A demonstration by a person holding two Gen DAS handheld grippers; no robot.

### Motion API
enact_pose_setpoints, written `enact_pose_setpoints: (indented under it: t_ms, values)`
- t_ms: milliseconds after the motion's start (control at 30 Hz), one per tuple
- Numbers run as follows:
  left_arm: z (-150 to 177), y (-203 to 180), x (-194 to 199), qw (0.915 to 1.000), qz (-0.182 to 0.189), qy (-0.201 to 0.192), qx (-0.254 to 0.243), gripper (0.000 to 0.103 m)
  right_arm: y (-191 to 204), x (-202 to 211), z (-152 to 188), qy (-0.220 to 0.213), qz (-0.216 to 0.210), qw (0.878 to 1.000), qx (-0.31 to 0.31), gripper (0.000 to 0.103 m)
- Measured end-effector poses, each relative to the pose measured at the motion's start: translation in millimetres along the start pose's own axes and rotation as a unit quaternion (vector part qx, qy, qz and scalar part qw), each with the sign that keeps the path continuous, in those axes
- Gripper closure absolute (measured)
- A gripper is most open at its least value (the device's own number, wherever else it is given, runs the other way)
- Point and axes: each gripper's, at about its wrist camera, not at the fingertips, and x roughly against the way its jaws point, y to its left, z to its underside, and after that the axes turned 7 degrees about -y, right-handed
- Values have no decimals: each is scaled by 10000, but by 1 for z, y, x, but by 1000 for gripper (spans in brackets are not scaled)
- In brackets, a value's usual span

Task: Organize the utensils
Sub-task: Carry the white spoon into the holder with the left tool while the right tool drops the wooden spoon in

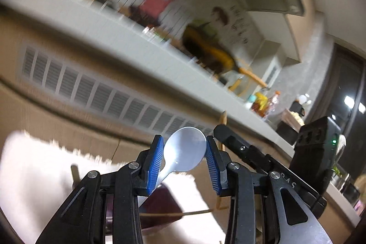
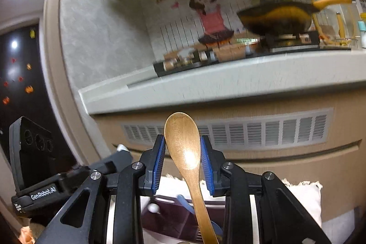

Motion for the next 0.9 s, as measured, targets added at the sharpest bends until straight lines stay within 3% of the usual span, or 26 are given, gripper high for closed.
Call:
enact_pose_setpoints:
  t_ms: [233, 533, 633, 700, 900]
  values:
    - [35, 50, -24, 9990, -189, 328, 224, 65, -4, -47, 32, 319, 332, 9987, 216, 74]
    - [56, 72, -28, 9969, -424, 569, 328, 65, -5, -68, 77, 760, 489, 9946, 509, 74]
    - [64, 67, -26, 9949, -707, 714, 104, 59, -7, -64, 90, 1019, 499, 9918, 595, 74]
    - [69, 60, -22, 9927, -930, 768, -81, 48, -8, -56, 96, 1171, 512, 9897, 649, 73]
    - [77, 32, 7, 9844, -1420, 690, -782, 33, 7, -8, 94, 1017, 707, 9852, 1182, 52]
